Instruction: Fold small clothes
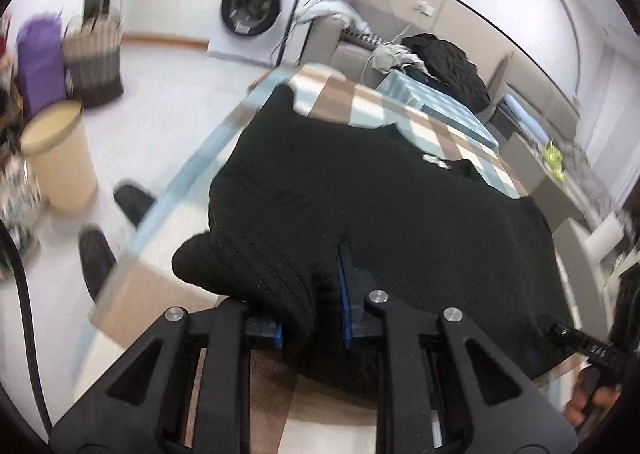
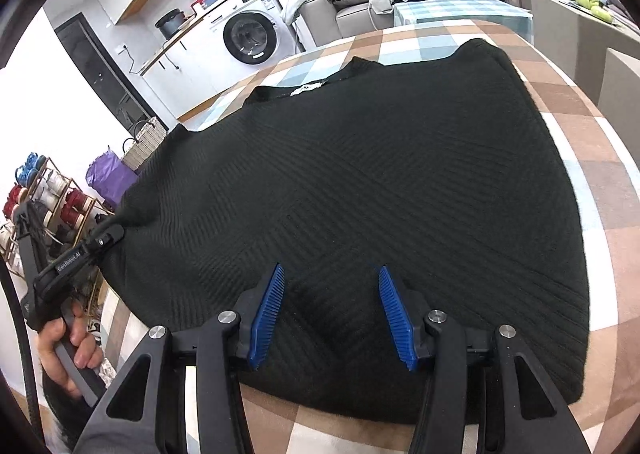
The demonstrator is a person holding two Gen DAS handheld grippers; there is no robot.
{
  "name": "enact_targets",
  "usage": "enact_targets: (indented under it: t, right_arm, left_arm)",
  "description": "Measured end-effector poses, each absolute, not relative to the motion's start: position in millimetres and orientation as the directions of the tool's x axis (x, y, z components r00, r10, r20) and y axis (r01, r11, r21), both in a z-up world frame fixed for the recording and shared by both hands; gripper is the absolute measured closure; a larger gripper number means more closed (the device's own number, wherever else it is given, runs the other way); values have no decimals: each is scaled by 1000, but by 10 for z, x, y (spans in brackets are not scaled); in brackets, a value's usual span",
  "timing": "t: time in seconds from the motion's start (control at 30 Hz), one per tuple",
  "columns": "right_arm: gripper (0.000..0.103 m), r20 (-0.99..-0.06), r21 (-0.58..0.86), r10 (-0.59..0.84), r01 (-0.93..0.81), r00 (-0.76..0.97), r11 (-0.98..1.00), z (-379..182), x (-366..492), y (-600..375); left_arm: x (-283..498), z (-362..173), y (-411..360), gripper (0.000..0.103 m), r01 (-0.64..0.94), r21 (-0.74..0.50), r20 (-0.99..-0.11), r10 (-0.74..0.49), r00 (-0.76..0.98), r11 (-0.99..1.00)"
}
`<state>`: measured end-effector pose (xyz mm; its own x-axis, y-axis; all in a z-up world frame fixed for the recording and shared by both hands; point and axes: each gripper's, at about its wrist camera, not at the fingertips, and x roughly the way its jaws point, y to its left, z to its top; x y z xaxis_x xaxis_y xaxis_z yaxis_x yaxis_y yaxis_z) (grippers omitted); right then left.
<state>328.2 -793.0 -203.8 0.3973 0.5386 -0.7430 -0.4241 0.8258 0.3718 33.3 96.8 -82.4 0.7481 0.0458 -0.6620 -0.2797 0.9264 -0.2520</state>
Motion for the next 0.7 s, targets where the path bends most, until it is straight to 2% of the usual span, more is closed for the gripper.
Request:
enact_targets:
  t: [0.1, 0.23, 0.37, 0.5, 0.53, 0.57, 0.6, 0.67, 0.7]
  right_arm:
    - [52, -732, 378, 538, -408, 418, 831, -1990, 3266, -8018]
    - [52, -722, 383, 532, -384, 443, 840, -1934, 3249, -8140]
    - [52, -719, 382, 512, -348, 469, 856, -1901, 3247, -8284]
    - [52, -723, 375, 475, -292, 501, 880, -1891, 3249, -8472]
    - [52, -727, 374, 465, -276, 506, 885, -1887, 3242, -8525]
    - [52, -728, 374, 459, -267, 509, 888, -1893, 3257, -8554]
    - [52, -729, 374, 449, -249, 516, 893, -1890, 3261, -8610]
    - [52, -729, 375, 446, -242, 520, 895, -1873, 3254, -8673]
    - [52, -726, 379, 447, -238, 523, 894, -1858, 3250, -8703]
  left_arm:
    - [475, -550, 596, 87, -225, -78, -605, 133, 785, 971]
    - [705, -270, 80, 89, -78, 7, -534, 69, 842, 997]
    - [910, -121, -529, 90, 149, -27, -499, -142, 855, 989]
    - [1044, -241, -1048, 89, 366, -143, -544, -382, 747, 919]
    - [1073, -334, -1135, 84, 433, -203, -564, -466, 682, 878]
    - [1095, -439, -1205, 74, 480, -258, -595, -529, 605, 839]
    - [1033, -526, -1258, 70, 502, -293, -613, -563, 555, 814]
    - [961, -620, -1274, 50, 495, -297, -626, -558, 545, 817]
    - [924, -634, -1252, 47, 491, -286, -625, -549, 555, 823]
